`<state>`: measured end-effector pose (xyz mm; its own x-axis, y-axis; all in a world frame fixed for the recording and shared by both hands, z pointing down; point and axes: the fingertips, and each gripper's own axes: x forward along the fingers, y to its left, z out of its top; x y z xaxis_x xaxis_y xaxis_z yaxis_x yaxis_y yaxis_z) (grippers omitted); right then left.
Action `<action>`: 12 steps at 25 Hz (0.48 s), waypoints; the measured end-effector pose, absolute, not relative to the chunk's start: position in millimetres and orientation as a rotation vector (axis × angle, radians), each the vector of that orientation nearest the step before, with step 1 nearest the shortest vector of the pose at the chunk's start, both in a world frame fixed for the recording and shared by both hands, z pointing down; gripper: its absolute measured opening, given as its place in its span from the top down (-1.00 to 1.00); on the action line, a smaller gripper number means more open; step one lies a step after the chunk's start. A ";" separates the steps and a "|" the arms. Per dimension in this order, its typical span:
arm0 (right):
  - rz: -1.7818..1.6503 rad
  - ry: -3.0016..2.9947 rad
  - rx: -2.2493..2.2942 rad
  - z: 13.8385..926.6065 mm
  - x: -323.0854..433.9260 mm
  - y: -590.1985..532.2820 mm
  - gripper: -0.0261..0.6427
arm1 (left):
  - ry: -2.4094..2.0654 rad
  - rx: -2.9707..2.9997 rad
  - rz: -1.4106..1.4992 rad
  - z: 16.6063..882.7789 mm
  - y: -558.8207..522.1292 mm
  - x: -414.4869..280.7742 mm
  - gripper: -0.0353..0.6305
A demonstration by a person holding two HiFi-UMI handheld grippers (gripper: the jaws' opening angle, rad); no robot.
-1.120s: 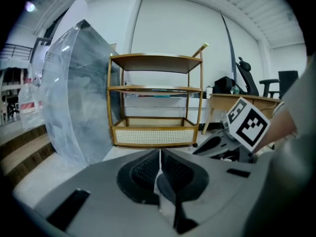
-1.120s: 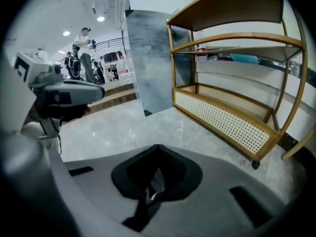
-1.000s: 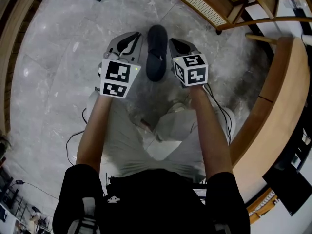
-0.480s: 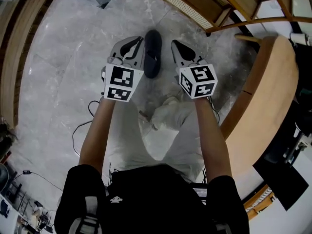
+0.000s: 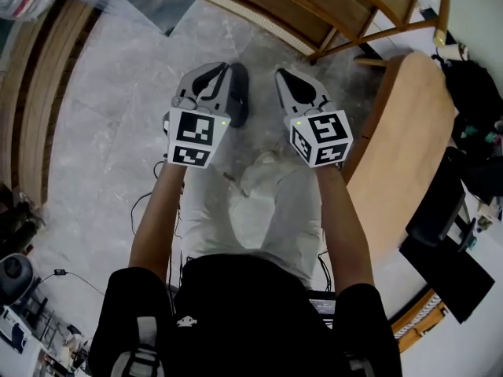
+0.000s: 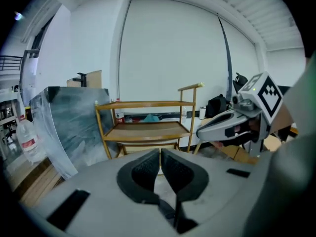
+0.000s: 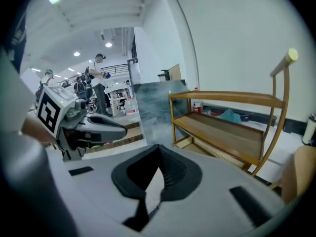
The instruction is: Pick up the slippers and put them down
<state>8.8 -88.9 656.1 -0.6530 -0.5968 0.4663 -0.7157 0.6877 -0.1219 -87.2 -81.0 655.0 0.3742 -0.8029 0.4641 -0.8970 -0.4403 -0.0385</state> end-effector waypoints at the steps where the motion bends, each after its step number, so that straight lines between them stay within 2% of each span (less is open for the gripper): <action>1: 0.416 -2.513 1.026 639.8 11.1 -89.0 0.93 | -1.519 2.416 0.621 639.5 -81.5 -83.7 0.86; 12: 0.415 -2.543 1.041 485.6 32.3 -77.8 0.93 | -1.505 2.417 0.627 488.9 -71.0 -64.0 0.86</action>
<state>32.3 -77.8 485.6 -0.6634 -0.6104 0.4327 -0.7163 0.6853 -0.1315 -64.0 -71.0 488.9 0.3827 -0.7967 0.4678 -0.8931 -0.4486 -0.0333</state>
